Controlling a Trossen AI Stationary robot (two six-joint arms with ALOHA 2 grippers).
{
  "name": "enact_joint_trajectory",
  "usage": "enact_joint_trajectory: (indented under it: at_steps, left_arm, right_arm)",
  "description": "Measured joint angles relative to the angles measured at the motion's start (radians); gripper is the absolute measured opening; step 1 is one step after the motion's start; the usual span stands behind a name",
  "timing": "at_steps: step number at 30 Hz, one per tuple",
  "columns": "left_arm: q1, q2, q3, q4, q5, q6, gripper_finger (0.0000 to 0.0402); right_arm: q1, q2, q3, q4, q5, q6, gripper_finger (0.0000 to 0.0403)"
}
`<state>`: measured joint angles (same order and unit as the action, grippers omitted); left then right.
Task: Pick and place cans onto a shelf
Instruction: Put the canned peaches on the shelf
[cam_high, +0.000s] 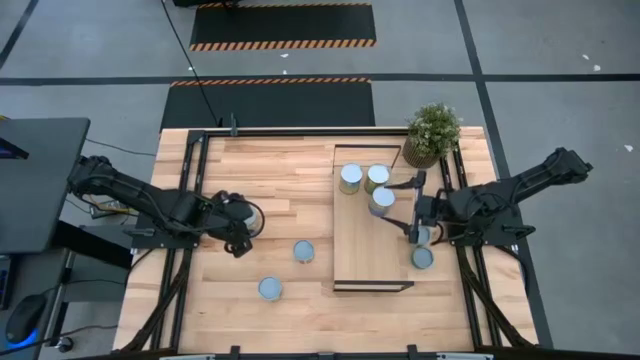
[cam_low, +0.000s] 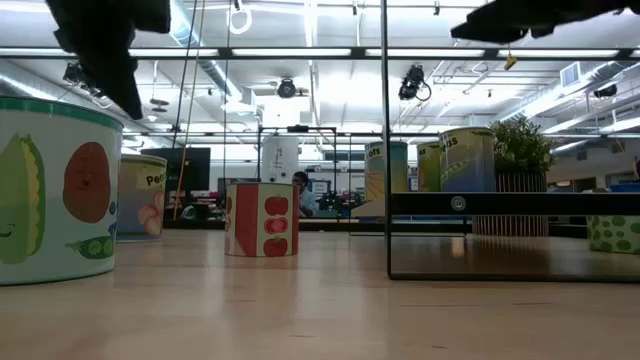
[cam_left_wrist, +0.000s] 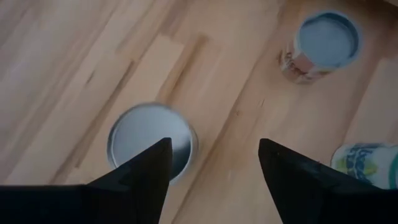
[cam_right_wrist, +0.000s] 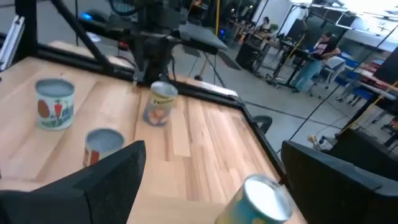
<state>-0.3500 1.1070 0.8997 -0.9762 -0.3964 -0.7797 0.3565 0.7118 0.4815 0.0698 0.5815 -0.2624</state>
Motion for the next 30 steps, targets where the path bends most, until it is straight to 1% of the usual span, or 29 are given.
enact_joint_trajectory:
  at_steps: [2,5,7,10,12,14,16,18,20,23,26,30]
  left_arm:
    - [0.000,-0.001,-0.008,-0.002,0.015,-0.032,0.0247]
    - [0.000,-0.001,-0.008,0.000,0.103,-0.077,0.0250]
    - [-0.001,-0.001,-0.008,-0.006,0.162,-0.100,0.0249]
    - [-0.002,-0.001,-0.008,-0.055,0.229,-0.127,0.0239]
    - [-0.002,-0.001,-0.007,-0.108,0.247,-0.137,0.0230]
    - [-0.008,-0.001,-0.007,-0.162,0.219,-0.161,0.0224]
    - [-0.016,-0.001,-0.007,-0.225,0.122,-0.185,0.0224]
    - [-0.020,-0.001,-0.007,-0.265,0.055,-0.176,0.0232]
    - [-0.009,-0.001,-0.007,-0.272,0.032,-0.149,0.0246]
    - [0.014,-0.001,-0.008,-0.280,0.051,-0.133,0.0269]
    - [0.024,-0.001,-0.013,-0.285,0.079,-0.119,0.0286]
    - [0.038,-0.002,-0.096,-0.213,0.127,-0.084,0.0291]
  right_arm:
    - [0.001,0.004,-0.017,0.007,-0.002,0.003,0.0382]
    - [0.000,0.004,-0.038,0.033,0.002,-0.041,0.0382]
    - [0.000,0.002,-0.038,0.086,0.019,-0.089,0.0382]
    - [0.000,0.000,-0.037,0.124,0.027,-0.118,0.0382]
    - [0.000,0.000,-0.037,0.124,0.027,-0.136,0.0382]
    - [-0.001,0.001,-0.037,0.124,0.027,-0.158,0.0382]
    - [-0.010,0.001,-0.037,0.131,0.026,-0.173,0.0382]
    - [-0.024,0.001,-0.037,0.139,0.023,-0.182,0.0382]
    - [-0.045,0.003,-0.037,0.137,0.012,-0.184,0.0382]
    - [-0.086,0.009,-0.037,0.138,-0.029,-0.186,0.0382]
    - [-0.138,0.018,-0.037,0.140,-0.099,-0.182,0.0382]
    - [-0.202,0.032,-0.037,0.145,-0.179,-0.159,0.0382]
